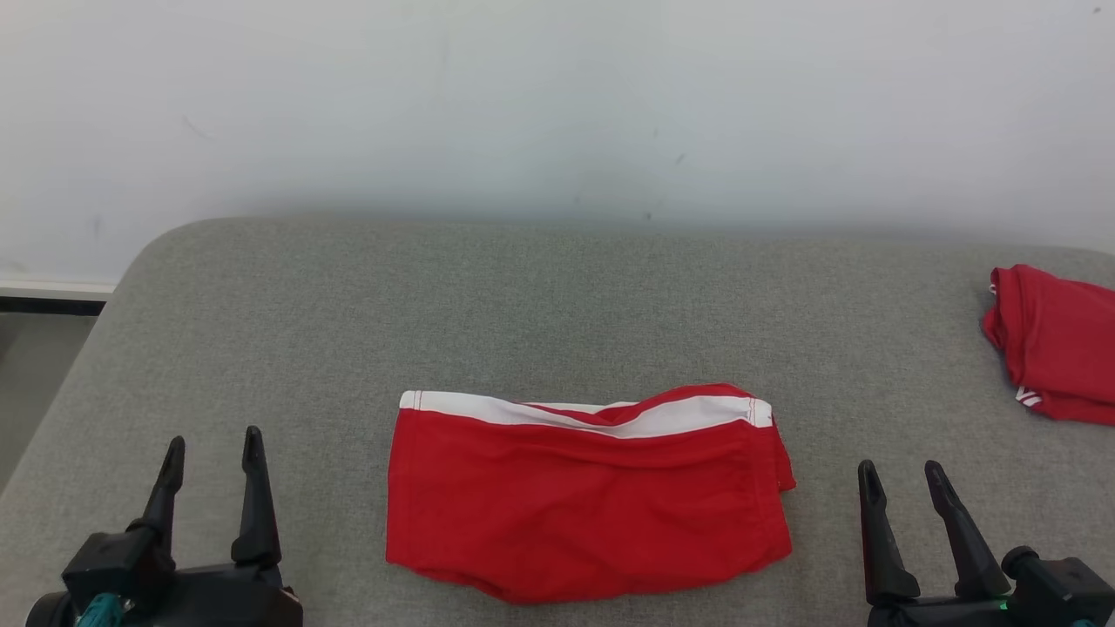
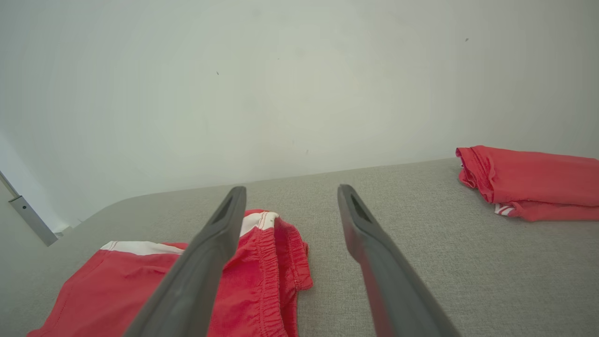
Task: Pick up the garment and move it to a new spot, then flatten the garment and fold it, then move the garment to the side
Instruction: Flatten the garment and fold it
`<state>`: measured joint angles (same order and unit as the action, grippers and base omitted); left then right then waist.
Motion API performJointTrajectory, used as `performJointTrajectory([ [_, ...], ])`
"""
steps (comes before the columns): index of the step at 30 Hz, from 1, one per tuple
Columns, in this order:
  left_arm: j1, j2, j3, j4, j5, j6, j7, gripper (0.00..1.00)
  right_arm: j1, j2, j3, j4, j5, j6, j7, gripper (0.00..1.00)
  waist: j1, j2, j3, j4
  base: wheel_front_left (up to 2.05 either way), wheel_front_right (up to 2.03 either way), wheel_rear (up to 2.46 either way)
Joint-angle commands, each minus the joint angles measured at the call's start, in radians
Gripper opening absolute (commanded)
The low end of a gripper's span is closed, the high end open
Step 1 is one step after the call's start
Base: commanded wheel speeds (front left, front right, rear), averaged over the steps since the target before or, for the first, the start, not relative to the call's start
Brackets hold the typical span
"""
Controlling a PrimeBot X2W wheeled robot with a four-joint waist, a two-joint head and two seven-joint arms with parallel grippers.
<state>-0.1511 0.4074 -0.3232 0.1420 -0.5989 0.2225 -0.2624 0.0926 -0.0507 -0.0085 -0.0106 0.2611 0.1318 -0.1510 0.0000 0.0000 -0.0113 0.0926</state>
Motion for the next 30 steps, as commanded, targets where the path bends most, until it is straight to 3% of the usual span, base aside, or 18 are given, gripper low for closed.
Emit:
performJointTrajectory([
  [1, 0.037, -0.022, 0.044, -0.029, 0.042, -0.011, -0.003, 1.00, 0.013, 0.000, -0.003, 0.000, -0.001, -0.003, -0.004, 1.00, 0.0000, 0.0000, -0.006, 0.003, 0.00, 0.00, 0.00],
  [7, 0.124, -0.087, 0.165, -0.083, 0.177, -0.038, -0.003, 1.00, 0.013, 0.000, -0.002, 0.014, 0.011, -0.003, -0.012, 1.00, 0.0000, 0.0000, -0.021, 0.006, 0.00, 0.00, 0.00],
  [14, 0.184, -0.100, 0.189, -0.059, 0.280, -0.072, -0.003, 1.00, 0.018, 0.000, 0.003, 0.030, 0.021, -0.002, -0.019, 1.00, 0.0000, 0.0000, -0.034, 0.006, 0.00, 0.00, 0.00],
  [23, 0.233, -0.158, 0.270, -0.093, 0.320, -0.104, -0.003, 1.00, 0.029, 0.000, 0.001, 0.061, 0.037, -0.002, -0.033, 1.00, 0.0000, 0.0000, -0.042, 0.013, 0.00, 0.00, 0.00],
  [30, 0.245, -0.151, 0.247, -0.082, 0.382, -0.149, -0.003, 1.00, 0.020, 0.000, 0.009, 0.087, 0.014, -0.003, -0.019, 1.00, 0.0000, 0.0000, -0.046, 0.010, 0.00, 0.00, 0.00],
])
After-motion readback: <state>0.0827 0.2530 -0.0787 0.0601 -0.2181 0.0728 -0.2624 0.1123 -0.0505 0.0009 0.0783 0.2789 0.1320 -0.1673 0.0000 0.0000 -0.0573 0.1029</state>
